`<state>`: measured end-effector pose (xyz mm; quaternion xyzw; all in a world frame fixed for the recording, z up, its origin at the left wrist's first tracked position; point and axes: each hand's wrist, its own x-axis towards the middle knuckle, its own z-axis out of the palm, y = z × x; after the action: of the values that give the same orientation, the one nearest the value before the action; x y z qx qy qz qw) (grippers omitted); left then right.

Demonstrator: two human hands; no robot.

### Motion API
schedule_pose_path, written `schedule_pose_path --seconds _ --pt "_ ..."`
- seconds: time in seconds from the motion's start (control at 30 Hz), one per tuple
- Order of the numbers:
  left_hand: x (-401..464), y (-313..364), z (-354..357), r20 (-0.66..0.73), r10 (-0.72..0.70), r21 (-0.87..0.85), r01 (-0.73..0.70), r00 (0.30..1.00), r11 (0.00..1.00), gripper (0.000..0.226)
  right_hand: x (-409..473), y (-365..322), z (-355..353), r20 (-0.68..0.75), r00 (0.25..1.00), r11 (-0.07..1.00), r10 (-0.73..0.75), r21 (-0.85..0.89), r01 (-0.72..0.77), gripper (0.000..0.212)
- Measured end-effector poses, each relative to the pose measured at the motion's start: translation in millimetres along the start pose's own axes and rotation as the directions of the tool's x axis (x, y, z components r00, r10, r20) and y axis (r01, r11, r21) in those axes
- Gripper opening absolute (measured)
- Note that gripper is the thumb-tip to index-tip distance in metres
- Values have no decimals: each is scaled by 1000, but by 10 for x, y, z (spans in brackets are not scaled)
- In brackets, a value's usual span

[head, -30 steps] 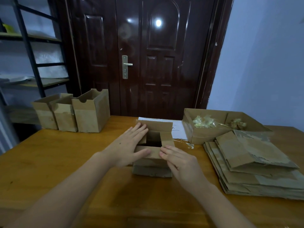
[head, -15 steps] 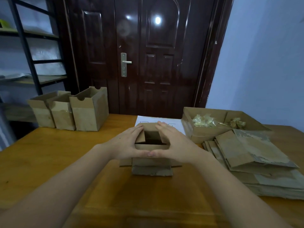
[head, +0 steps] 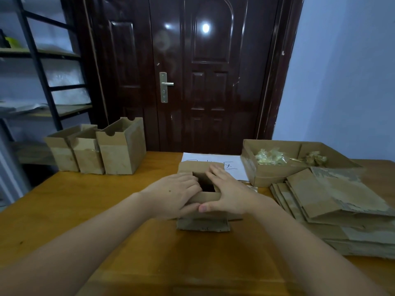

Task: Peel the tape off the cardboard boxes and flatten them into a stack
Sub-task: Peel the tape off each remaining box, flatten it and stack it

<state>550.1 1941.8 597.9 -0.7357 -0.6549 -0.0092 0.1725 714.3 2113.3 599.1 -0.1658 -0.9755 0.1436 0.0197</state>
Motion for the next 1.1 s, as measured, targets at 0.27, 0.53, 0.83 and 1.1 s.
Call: schedule_pose_path --seconds 0.27,0.53,0.83,1.1 --pt "-215 -164 -202 -190 -180 164 212 965 964 57 -20 -25 18 -7 1000 1000 11 10 -11 131" --pt "-342 -149 86 86 -525 -213 531 847 820 76 -3 -20 52 -28 1000 1000 1 22 0 132" --pt "193 -89 192 191 -474 -359 510 860 782 120 -45 -7 52 -58 998 998 -30 58 33 123" --pt "122 15 295 162 -546 -395 561 822 728 126 -8 -28 49 -212 977 940 34 339 41 81"
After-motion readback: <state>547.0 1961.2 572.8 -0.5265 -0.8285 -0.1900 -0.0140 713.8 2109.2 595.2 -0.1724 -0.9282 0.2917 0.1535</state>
